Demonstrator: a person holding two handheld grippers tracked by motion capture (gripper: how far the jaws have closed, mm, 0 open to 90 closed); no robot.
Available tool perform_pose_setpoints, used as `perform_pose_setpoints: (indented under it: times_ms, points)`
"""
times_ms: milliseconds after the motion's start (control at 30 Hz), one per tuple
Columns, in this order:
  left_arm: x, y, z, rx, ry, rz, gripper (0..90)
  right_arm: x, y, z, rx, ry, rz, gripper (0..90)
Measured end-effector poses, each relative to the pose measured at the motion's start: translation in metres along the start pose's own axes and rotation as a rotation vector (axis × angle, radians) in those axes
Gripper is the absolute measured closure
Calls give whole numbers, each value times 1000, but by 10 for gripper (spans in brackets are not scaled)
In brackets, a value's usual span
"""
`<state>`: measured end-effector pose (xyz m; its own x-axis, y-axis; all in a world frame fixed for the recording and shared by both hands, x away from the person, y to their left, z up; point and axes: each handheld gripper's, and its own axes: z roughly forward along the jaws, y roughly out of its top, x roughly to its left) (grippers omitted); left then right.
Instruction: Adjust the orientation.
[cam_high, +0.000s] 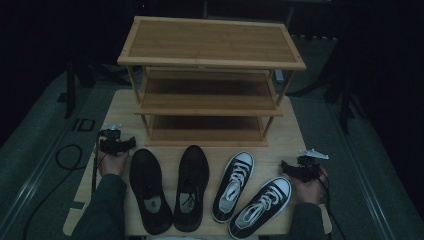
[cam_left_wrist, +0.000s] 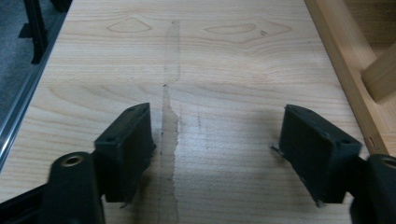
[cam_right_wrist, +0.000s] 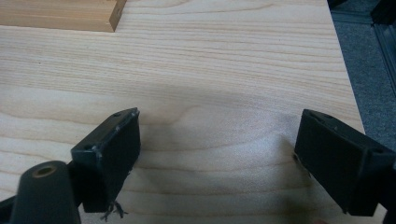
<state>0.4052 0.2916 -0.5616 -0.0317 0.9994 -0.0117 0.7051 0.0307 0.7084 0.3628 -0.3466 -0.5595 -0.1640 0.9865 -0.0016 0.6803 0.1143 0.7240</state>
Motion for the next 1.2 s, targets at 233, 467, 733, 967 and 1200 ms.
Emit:
perform_pose_setpoints:
  times_ms: [233, 467, 733, 967, 1200]
  points:
    - [1, 2, -8, 44, 6, -2, 460, 0, 0, 0, 0, 0, 0, 141]
    - [1, 0, -33, -20, -66, -5, 498, 0, 0, 0, 0, 0, 0, 141]
    - [4, -10, -58, -40, -149, -7, 582, 0, 0, 0, 0, 0, 0, 141]
    - [3, -16, -70, -20, -173, 10, 836, 0, 0, 0, 0, 1, 1, 141]
    - [0, -26, -89, -10, -196, 68, 899, 0, 0, 0, 0, 1, 0, 141]
